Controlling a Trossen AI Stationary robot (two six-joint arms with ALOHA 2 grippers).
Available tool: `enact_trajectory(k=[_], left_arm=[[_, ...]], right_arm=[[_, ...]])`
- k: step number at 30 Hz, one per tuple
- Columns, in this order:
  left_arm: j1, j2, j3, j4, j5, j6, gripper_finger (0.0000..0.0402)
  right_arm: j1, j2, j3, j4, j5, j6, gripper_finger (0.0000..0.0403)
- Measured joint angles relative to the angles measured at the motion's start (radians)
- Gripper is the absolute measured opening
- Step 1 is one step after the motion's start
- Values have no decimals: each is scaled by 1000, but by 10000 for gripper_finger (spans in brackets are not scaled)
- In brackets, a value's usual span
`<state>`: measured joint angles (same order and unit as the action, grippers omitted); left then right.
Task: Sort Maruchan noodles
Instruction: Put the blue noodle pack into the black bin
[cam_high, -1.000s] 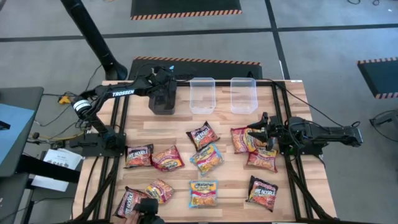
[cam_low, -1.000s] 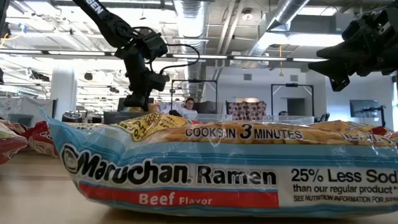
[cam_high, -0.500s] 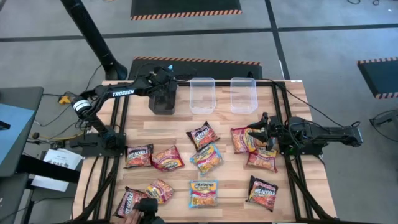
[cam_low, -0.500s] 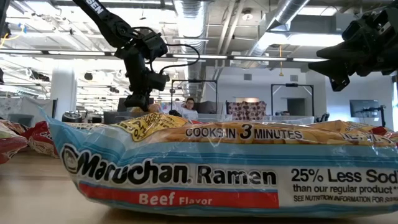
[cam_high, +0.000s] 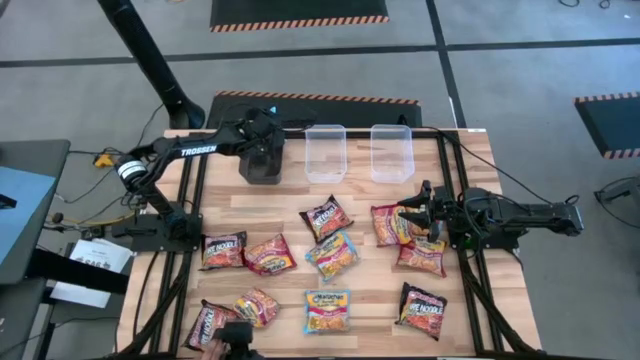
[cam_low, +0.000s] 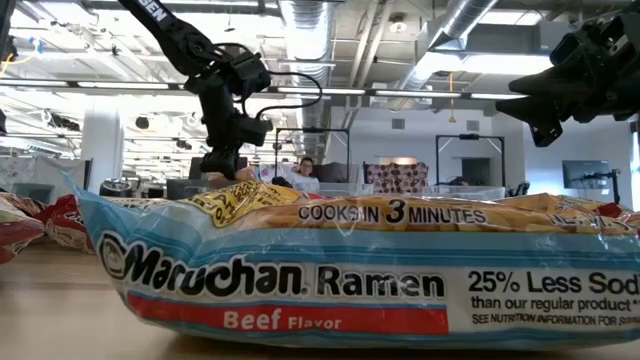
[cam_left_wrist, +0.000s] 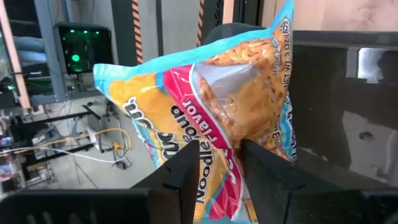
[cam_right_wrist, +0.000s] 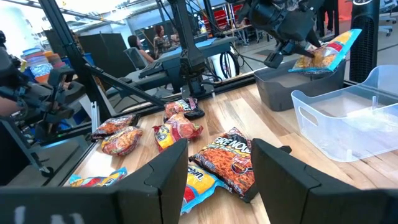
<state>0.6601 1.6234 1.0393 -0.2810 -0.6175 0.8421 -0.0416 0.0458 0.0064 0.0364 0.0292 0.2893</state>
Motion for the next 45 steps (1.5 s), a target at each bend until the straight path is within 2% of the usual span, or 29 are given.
enact_trajectory(k=[9, 12, 17, 29, 34, 39, 45], left_arm=[[-31, -2, 0, 1, -34, -2, 109], [-36, -3, 0, 2, 16, -54, 109], [-43, -3, 0, 3, 164, -161, 109], [-19, -3, 0, 2, 267, -259, 109], [17, -3, 0, 3, 278, -252, 109], [52, -3, 0, 3, 352, -254, 109], [55, -3, 0, -60, 351, -247, 109]], right_arm=[[0, 0, 0, 0, 0, 0, 200], [0, 0, 0, 0, 0, 0, 200], [0, 0, 0, 0, 0, 0, 200], [0, 0, 0, 0, 0, 0, 200], [0, 0, 0, 0, 1, 0, 200], [0, 0, 0, 0, 1, 0, 200], [0, 0, 0, 0, 1, 0, 200]])
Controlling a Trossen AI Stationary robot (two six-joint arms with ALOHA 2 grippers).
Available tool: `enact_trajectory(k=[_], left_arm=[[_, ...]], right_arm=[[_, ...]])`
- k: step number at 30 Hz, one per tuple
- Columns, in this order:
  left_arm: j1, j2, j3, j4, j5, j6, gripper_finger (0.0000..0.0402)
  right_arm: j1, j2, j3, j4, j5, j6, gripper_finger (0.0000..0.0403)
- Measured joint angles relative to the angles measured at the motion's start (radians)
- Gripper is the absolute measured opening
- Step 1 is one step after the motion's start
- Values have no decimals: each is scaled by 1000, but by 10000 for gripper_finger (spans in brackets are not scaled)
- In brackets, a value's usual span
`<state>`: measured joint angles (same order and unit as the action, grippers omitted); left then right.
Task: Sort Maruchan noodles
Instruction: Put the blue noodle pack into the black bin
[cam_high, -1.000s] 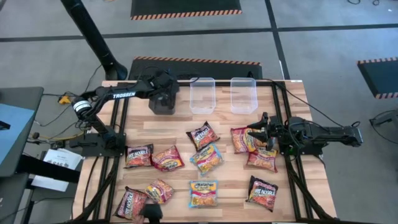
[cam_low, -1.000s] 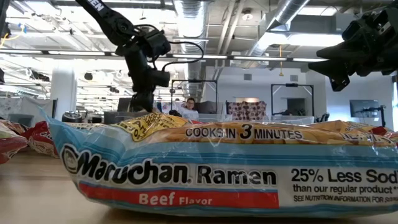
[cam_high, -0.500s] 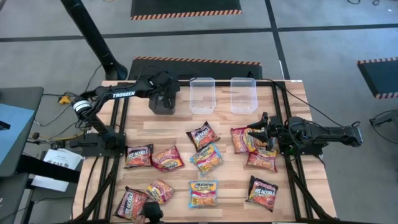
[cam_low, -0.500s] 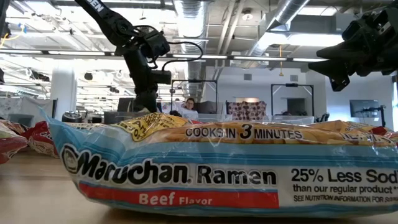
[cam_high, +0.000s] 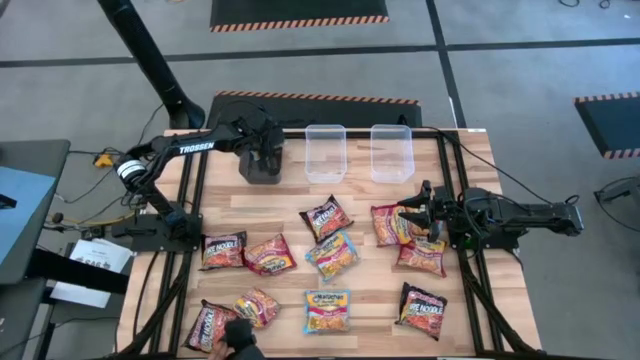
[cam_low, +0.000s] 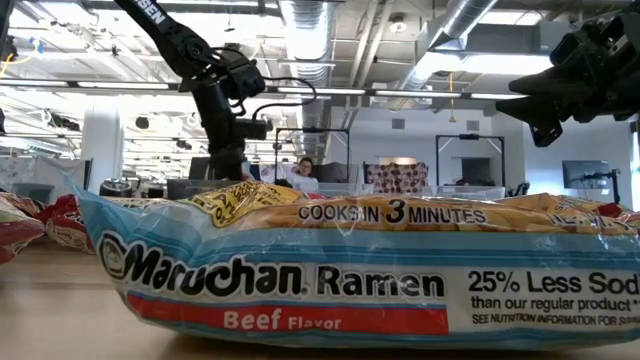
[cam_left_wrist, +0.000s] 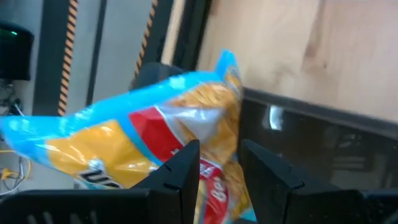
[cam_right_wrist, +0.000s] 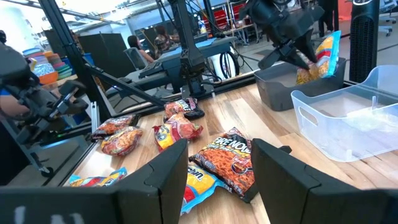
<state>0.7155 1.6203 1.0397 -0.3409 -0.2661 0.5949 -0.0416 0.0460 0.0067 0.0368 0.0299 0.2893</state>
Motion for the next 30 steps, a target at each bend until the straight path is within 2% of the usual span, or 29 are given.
enact_trajectory(k=[11, 20, 30], left_arm=[[-5, 0, -8, 21, 37, -8, 107], [-39, 0, 41, 112, 88, -50, 81], [-9, 9, 41, 110, 117, -85, 78]], right_arm=[[0, 0, 0, 0, 0, 0, 200], [0, 0, 0, 0, 0, 0, 200], [0, 0, 0, 0, 0, 0, 200]])
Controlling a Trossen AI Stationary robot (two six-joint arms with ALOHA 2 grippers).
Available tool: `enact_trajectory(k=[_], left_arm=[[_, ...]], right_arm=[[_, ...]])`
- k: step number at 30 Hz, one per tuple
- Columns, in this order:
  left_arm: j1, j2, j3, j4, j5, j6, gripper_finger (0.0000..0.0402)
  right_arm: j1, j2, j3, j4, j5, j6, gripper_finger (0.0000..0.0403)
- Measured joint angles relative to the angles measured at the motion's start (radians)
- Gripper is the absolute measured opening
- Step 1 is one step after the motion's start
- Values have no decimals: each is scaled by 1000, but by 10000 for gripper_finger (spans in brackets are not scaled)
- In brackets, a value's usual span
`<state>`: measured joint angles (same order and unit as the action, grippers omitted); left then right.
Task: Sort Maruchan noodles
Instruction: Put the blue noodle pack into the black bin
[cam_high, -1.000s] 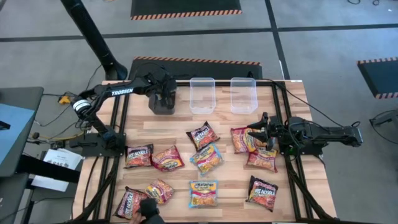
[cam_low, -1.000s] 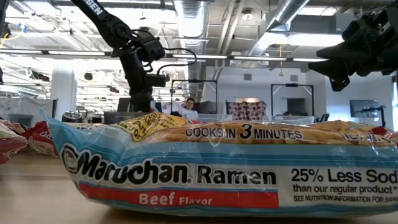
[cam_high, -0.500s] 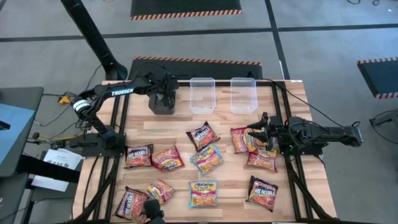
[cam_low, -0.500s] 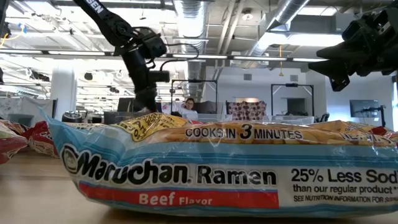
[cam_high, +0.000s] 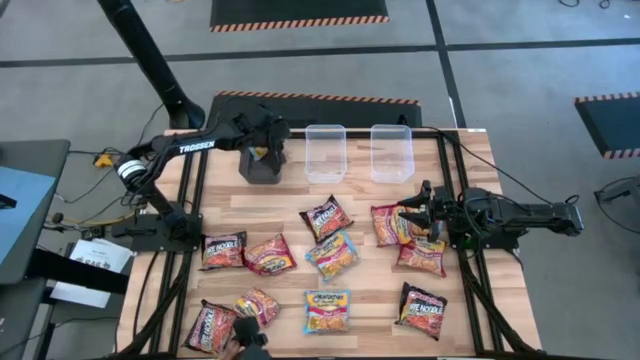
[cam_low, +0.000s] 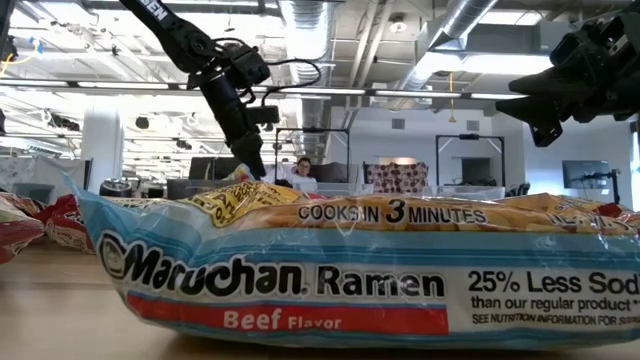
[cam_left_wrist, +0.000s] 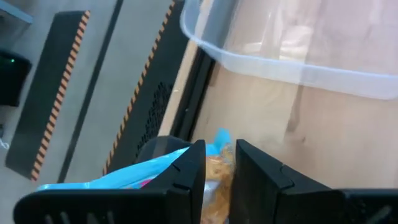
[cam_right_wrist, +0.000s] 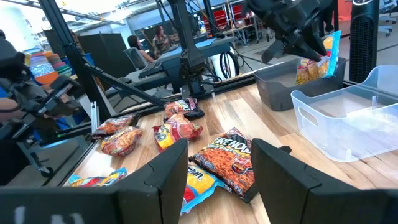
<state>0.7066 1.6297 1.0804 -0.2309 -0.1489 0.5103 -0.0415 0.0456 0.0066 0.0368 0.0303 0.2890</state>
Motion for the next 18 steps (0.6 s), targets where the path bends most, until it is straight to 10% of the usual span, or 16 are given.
enact_trajectory(k=[18], left_arm=[[40, 90, -3, -67, -48, -21, 78]], right_arm=[[-3, 0, 0, 4, 26, 1, 200]])
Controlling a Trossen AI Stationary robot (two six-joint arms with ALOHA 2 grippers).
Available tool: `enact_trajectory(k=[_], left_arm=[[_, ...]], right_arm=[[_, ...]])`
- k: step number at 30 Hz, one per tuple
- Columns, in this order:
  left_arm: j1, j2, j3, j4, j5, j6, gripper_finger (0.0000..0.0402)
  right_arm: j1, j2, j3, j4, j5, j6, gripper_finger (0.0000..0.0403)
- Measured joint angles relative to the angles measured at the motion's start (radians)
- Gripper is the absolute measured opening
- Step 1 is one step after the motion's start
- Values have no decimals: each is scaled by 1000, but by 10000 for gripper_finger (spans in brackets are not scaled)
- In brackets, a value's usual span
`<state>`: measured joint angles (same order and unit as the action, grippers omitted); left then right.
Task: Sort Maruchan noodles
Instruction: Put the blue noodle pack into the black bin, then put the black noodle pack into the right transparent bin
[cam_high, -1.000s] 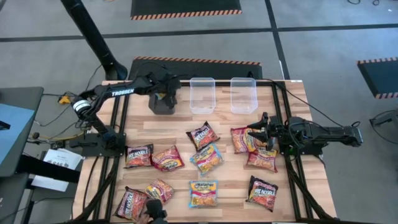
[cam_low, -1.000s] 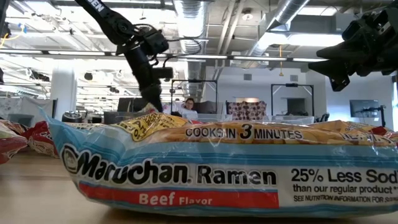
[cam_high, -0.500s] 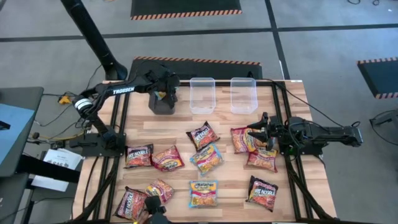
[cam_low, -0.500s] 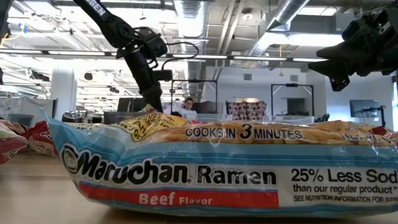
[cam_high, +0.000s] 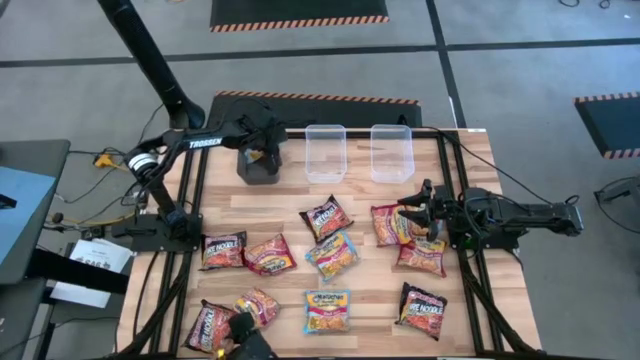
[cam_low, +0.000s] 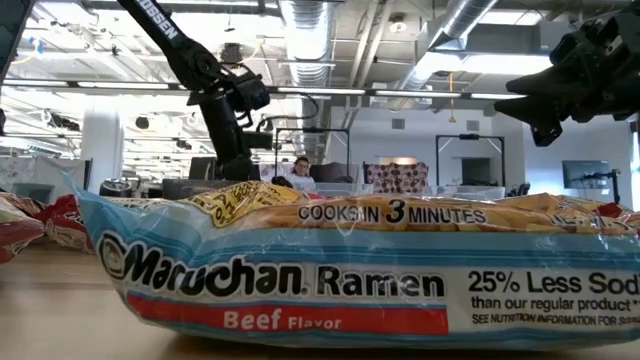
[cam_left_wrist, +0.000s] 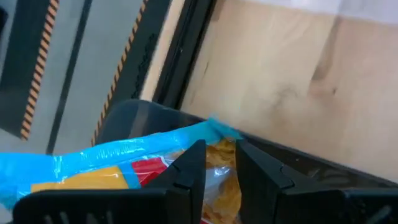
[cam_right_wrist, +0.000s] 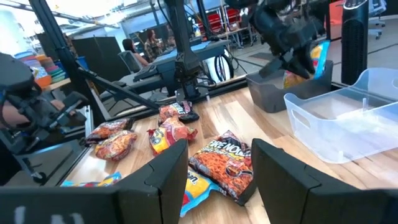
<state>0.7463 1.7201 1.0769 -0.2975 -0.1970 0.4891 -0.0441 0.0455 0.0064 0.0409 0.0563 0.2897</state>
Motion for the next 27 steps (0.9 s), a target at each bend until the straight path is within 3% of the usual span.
enact_trajectory(k=[17, 27], left_arm=[[-15, 34, 31, 21, -28, 12, 78], [-48, 33, 182, -176, -108, -6, 78]], right_arm=[[-3, 0, 0, -1, -1, 0, 200], [-3, 0, 0, -1, -1, -2, 200]])
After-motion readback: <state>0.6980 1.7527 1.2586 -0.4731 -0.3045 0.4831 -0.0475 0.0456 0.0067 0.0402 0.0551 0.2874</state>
